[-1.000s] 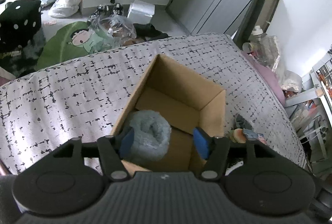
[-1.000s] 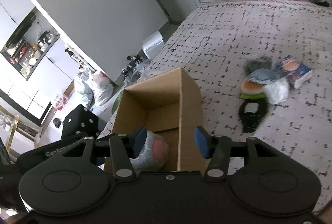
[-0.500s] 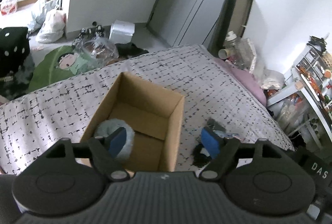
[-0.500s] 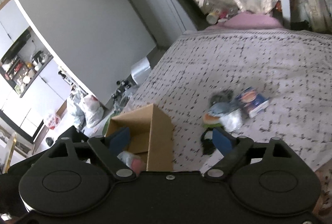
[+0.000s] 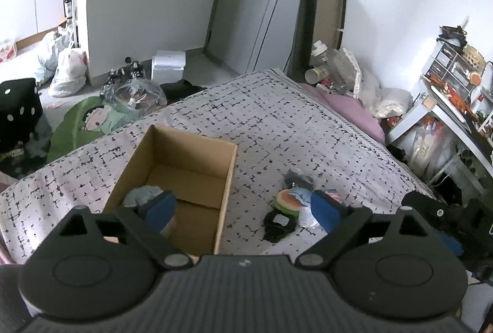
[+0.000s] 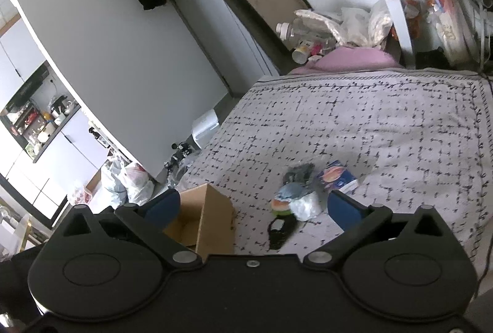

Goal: Organize soft objects

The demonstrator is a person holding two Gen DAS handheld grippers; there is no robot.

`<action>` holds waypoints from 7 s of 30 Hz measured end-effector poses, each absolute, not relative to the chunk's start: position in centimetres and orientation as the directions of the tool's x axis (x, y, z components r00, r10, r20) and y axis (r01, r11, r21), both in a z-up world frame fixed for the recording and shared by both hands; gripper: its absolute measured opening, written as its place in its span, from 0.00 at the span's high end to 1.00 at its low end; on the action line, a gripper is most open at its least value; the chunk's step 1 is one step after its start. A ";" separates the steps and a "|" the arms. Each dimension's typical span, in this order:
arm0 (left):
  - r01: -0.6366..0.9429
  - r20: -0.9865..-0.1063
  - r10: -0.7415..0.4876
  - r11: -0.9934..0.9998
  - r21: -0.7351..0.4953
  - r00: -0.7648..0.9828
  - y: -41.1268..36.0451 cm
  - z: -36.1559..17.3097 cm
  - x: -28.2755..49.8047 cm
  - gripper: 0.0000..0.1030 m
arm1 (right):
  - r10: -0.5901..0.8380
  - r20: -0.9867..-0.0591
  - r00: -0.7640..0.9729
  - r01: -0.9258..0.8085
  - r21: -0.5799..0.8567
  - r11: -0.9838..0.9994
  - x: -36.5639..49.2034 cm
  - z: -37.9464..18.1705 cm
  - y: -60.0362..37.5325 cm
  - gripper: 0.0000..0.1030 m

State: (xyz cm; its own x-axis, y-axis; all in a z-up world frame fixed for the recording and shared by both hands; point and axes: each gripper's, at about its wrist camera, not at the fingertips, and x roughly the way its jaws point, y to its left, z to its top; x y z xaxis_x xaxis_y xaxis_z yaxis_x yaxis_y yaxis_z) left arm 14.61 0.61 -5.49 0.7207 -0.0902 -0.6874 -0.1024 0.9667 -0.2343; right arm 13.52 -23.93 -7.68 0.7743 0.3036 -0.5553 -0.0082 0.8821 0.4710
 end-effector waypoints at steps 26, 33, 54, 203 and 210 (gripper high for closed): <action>-0.099 -0.721 -0.041 0.983 -0.152 0.692 -7.5 -6.1 15.8 0.08 | 0.219 -0.536 0.815 0.073 0.470 0.879 13.3 -9.6 -31.9 0.00; -0.086 -0.734 -0.049 0.986 -0.145 0.677 -9.2 -7.4 16.5 0.08 | 0.245 -0.563 0.789 0.096 0.508 0.856 13.8 -10.9 -32.9 0.00; -0.065 -0.796 -0.072 0.988 -0.139 0.601 -11.8 -13.7 21.2 0.12 | 0.339 -0.598 0.727 0.228 0.675 0.702 17.9 -15.7 -36.4 0.01; -0.036 -0.753 -0.075 0.991 -0.130 0.653 -7.7 -9.6 21.2 0.69 | 0.293 -0.587 0.755 -0.015 0.432 0.902 21.3 -13.0 -27.0 0.82; -0.053 -0.742 -0.061 0.990 -0.129 0.667 -6.5 -8.6 20.7 0.69 | 0.335 -0.564 0.755 -0.067 0.441 0.895 20.7 -12.1 -25.9 0.98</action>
